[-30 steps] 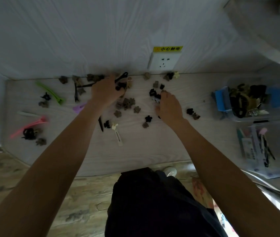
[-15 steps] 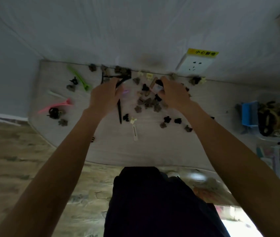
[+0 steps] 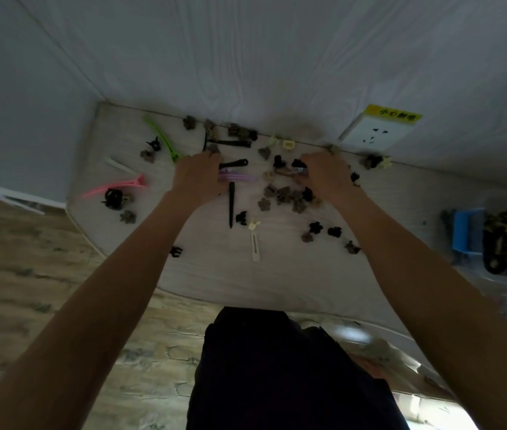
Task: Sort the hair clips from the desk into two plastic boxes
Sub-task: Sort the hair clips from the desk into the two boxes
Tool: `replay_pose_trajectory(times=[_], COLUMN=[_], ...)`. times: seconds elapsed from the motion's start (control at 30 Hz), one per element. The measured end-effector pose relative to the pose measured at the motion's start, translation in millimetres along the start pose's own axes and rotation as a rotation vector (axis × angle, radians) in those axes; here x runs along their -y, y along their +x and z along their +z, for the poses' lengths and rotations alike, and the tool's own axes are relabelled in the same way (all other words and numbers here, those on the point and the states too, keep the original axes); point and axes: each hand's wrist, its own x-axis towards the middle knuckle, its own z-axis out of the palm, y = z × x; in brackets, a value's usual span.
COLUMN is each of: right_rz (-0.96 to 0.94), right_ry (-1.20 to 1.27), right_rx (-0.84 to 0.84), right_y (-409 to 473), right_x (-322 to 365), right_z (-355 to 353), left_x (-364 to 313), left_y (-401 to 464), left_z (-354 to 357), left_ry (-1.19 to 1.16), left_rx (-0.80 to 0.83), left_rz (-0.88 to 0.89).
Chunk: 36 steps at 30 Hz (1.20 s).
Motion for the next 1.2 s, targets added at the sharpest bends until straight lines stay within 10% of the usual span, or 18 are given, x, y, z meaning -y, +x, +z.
replay_pose_trajectory(times=[0.5,1.2], right_rz=[0.170,-0.336], right_ry=[0.252,-0.208], right_rx=[-0.046,-0.051], right_y=[-25.3,61.8], right_x=[-3.2,106.8], right_z=[-1.6,-8.0], left_x=[-7.7,-17.1], left_y=[-37.1,-70.2], left_z=[-19.0,23.2], left_ry=[-0.317,-0.228], left_rx=[-0.252,0.012], left_rz=[-0.114,-0.316])
